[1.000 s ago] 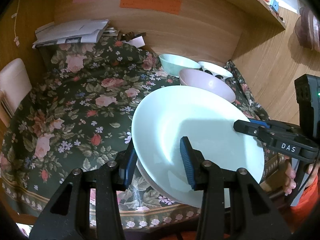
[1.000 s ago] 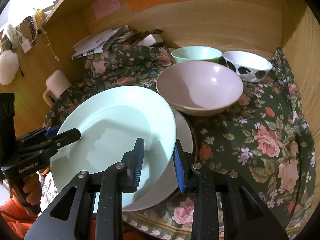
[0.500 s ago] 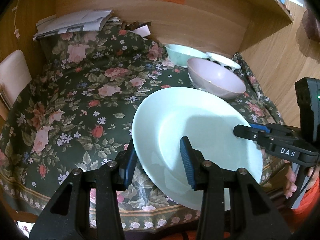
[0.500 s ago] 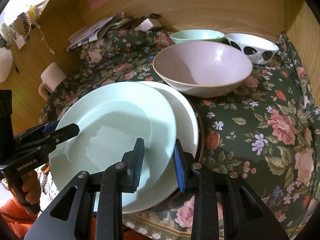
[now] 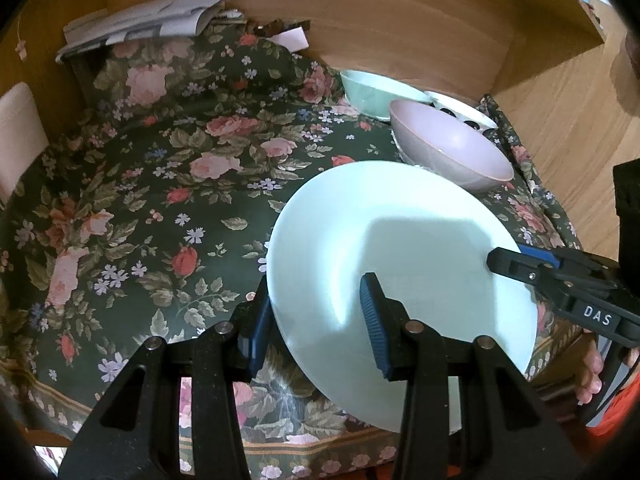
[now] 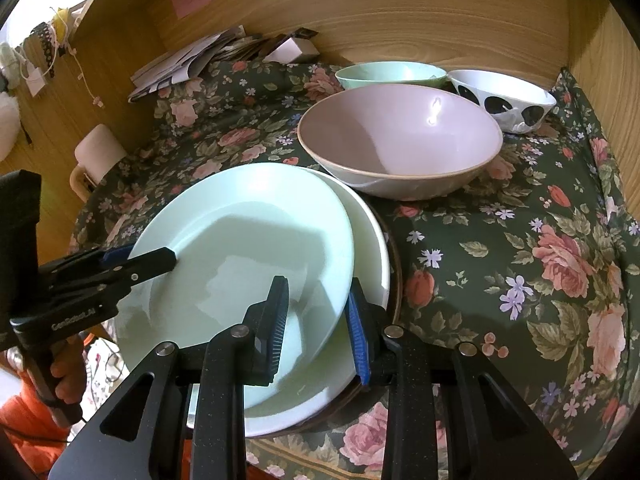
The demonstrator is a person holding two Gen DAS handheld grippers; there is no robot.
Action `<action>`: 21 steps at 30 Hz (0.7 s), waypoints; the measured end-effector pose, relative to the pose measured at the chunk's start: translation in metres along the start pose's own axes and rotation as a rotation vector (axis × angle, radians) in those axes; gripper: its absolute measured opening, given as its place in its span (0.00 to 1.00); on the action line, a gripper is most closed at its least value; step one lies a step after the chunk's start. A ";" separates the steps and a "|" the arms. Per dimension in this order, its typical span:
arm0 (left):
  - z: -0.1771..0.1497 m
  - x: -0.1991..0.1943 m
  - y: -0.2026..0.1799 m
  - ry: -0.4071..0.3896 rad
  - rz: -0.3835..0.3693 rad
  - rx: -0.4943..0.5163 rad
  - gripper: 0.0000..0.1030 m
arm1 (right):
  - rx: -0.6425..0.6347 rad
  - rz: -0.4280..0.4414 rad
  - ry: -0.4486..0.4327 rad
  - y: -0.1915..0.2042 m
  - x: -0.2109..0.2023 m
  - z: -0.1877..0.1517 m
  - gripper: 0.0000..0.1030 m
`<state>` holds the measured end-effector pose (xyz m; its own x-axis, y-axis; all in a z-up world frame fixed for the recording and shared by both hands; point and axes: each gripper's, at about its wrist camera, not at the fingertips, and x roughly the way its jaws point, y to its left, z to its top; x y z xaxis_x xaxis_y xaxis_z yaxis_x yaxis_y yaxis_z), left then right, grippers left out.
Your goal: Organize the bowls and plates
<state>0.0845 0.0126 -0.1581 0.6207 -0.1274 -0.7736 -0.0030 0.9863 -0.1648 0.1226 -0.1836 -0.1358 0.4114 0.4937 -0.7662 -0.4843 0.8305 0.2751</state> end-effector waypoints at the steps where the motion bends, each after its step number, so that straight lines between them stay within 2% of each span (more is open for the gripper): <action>1: 0.001 0.002 0.001 0.006 -0.004 -0.004 0.41 | 0.001 0.000 -0.001 0.000 0.000 0.000 0.26; 10: 0.004 0.008 -0.002 0.024 -0.015 0.008 0.41 | 0.002 0.005 -0.003 -0.004 -0.004 0.001 0.26; 21: 0.010 -0.001 -0.004 -0.024 0.005 0.053 0.41 | 0.019 -0.007 -0.014 -0.003 -0.010 -0.001 0.25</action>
<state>0.0911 0.0095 -0.1506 0.6393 -0.1204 -0.7595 0.0352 0.9912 -0.1274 0.1188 -0.1917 -0.1296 0.4255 0.4915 -0.7599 -0.4667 0.8386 0.2811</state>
